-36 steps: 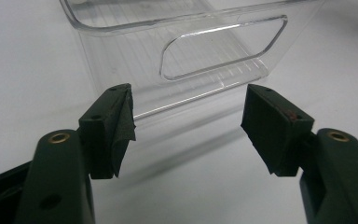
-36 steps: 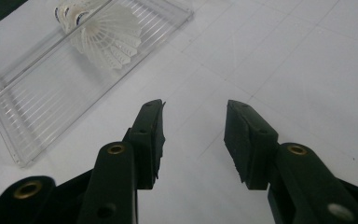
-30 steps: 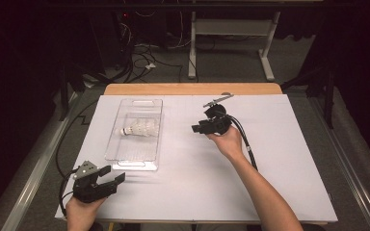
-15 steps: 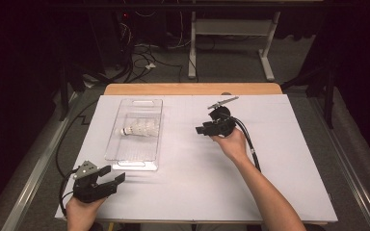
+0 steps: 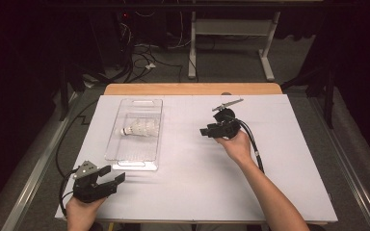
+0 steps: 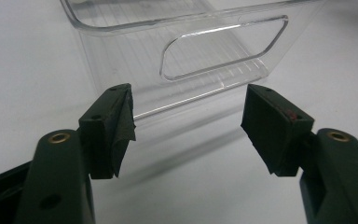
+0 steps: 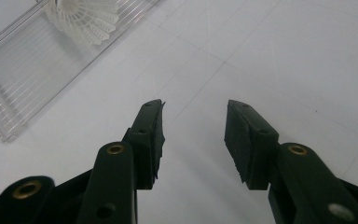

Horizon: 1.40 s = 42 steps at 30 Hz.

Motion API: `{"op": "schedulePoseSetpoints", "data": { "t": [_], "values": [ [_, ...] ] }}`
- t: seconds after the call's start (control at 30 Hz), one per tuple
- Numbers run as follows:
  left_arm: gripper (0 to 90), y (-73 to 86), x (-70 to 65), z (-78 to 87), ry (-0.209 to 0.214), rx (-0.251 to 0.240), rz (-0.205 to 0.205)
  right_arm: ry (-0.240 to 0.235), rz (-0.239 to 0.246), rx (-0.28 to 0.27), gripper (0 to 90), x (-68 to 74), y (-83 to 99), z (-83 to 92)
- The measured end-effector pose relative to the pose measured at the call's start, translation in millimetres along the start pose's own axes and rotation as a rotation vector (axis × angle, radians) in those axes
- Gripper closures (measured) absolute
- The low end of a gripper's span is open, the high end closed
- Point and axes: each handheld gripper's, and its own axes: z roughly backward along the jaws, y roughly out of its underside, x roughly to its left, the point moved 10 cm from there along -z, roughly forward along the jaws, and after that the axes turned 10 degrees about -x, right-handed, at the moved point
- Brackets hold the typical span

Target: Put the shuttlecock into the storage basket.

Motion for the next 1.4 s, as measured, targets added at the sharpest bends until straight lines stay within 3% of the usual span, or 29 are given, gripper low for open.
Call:
{"op": "schedulePoseSetpoints", "data": {
  "t": [1.4],
  "values": [
    [34.9, 0.2, 0.6, 0.2, -0.005, 0.0, 0.006, 0.037, -0.031, -0.041, 57.0, -21.6, 17.3, 32.9]
  ]
}}
